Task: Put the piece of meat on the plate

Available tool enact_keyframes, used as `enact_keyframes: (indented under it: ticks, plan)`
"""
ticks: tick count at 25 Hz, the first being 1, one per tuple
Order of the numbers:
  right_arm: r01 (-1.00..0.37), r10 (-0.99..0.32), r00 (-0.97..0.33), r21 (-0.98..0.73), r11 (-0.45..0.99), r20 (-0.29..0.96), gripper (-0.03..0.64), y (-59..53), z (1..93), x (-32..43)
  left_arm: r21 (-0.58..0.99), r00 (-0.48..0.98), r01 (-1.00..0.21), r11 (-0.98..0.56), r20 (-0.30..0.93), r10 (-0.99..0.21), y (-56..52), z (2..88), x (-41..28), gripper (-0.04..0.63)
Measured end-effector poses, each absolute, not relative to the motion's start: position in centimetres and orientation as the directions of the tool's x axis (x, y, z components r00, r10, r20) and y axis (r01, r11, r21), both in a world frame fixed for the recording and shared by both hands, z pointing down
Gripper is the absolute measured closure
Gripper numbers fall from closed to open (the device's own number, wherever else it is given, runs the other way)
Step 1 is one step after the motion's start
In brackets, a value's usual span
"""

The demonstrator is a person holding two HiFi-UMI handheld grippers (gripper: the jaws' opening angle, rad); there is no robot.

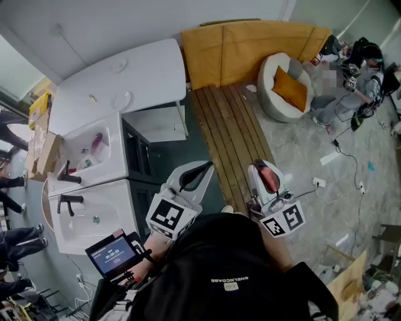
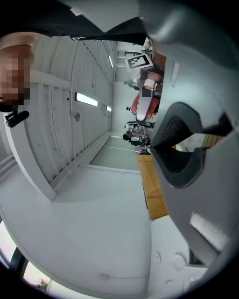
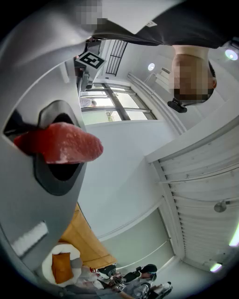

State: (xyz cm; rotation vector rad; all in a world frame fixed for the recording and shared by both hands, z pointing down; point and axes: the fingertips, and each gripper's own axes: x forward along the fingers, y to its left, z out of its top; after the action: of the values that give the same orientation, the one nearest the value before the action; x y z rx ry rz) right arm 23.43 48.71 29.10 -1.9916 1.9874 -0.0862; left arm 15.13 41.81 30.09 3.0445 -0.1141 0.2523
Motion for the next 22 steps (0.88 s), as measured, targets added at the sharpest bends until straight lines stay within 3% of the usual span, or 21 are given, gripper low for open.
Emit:
enact_keyframes:
  ticks: [9, 22]
  plan:
    - [-0.958, -0.987, -0.018, -0.280, 0.063, -0.159, 0.548, 47.4, 29.2, 23.7, 0.142, 0.980, -0.099, -0.985, 0.185, -0.072, 41.3, 30.5, 15.8, 0.575]
    - [-0.930, -0.976, -0.138, -0.318, 0.186, -0.167, 0.548, 53.5, 31.6, 26.8, 0.117, 0.951, -0.232, -0.966, 0.236, -0.200, 49.0, 33.0, 17.7, 0.575]
